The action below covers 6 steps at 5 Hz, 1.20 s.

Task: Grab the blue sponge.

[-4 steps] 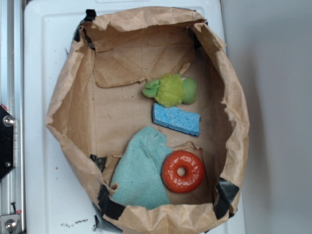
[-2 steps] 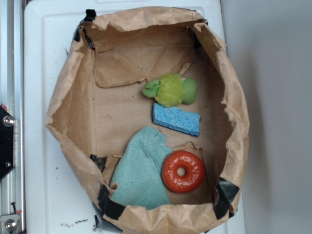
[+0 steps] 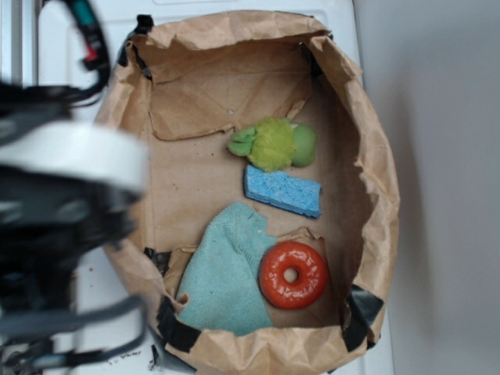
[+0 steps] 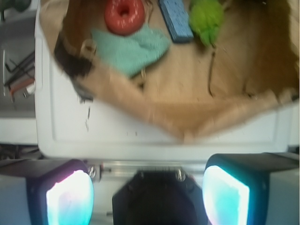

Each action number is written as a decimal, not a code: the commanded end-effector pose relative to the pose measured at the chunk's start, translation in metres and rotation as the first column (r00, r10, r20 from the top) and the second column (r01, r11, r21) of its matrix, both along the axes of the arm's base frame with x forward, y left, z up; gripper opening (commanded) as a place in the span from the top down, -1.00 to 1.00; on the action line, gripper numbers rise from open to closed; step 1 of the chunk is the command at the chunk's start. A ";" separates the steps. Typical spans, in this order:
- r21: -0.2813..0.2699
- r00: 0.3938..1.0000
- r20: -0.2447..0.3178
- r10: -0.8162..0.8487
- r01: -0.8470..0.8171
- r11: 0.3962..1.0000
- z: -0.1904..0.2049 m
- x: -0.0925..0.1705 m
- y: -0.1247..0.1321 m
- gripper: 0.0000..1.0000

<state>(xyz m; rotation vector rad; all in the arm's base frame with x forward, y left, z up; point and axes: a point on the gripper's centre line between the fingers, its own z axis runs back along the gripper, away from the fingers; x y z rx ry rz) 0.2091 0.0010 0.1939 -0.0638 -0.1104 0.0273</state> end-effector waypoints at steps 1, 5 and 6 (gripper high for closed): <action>0.004 0.985 0.151 -0.081 0.081 0.997 -0.010 0.053 0.032 -1.00; 0.076 0.873 0.211 -0.440 0.434 0.897 -0.063 0.105 0.040 -1.00; 0.095 0.838 0.182 -0.514 0.505 0.858 -0.080 0.110 0.025 -1.00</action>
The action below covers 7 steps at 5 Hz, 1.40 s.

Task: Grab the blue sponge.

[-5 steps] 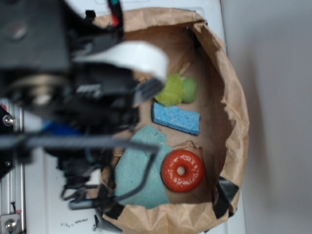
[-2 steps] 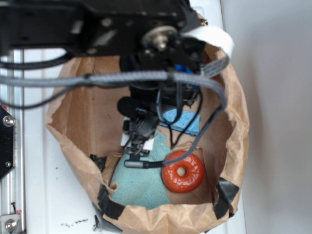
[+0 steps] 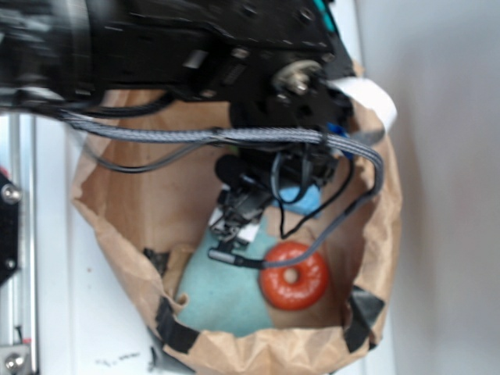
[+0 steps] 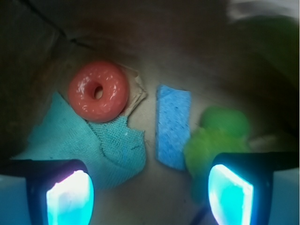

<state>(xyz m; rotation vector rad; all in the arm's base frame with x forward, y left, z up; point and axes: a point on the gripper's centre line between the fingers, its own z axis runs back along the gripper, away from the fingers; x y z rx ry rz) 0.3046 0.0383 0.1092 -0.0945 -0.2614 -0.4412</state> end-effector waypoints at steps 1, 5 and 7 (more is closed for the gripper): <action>0.017 0.995 0.023 -0.099 0.098 0.995 -0.008 0.022 -0.029 -1.00; 0.033 0.997 0.023 0.069 -0.070 0.997 -0.007 0.025 -0.031 -1.00; 0.073 0.995 0.095 0.012 -0.019 0.997 -0.028 0.029 -0.045 -1.00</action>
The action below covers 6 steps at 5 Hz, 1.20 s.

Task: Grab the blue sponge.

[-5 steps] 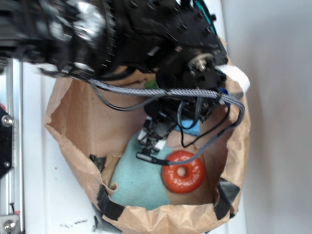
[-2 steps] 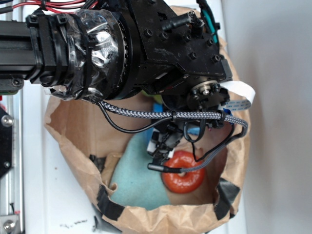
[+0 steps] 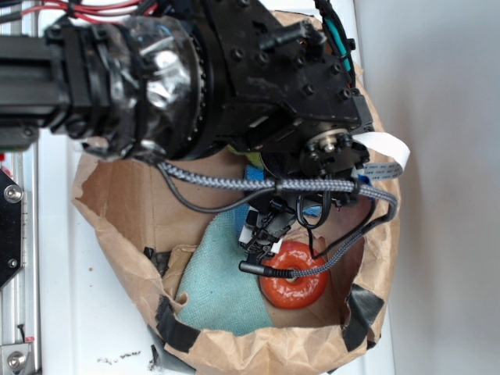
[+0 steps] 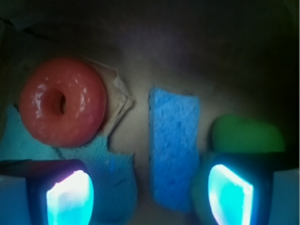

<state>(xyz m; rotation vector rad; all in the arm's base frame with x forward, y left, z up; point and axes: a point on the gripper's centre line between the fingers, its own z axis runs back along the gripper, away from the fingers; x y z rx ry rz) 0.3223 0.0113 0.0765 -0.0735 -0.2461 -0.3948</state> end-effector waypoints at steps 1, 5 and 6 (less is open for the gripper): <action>0.072 0.990 0.112 -0.091 0.083 0.994 0.000 0.010 -0.023 -1.00; 0.152 0.979 0.145 -0.145 0.123 0.981 -0.002 0.031 -0.022 -1.00; 0.166 0.984 0.146 -0.104 0.079 0.983 -0.004 0.041 -0.011 -1.00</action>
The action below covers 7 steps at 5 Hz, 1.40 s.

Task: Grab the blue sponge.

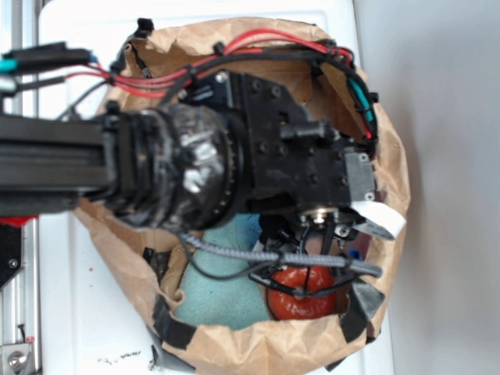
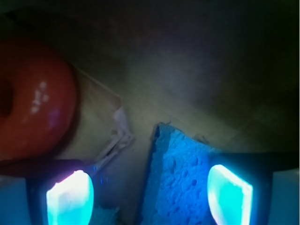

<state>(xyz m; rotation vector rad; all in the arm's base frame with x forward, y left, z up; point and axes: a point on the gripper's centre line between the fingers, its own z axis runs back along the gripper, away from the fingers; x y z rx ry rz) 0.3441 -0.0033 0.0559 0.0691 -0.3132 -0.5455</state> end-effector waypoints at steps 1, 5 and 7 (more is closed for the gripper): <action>0.016 0.997 0.050 0.066 -0.067 0.998 0.014 0.026 0.011 -1.00; 0.062 0.989 -0.010 0.146 -0.145 0.987 -0.007 0.039 0.004 1.00; 0.051 0.985 0.011 0.173 -0.173 0.984 -0.001 0.035 0.007 1.00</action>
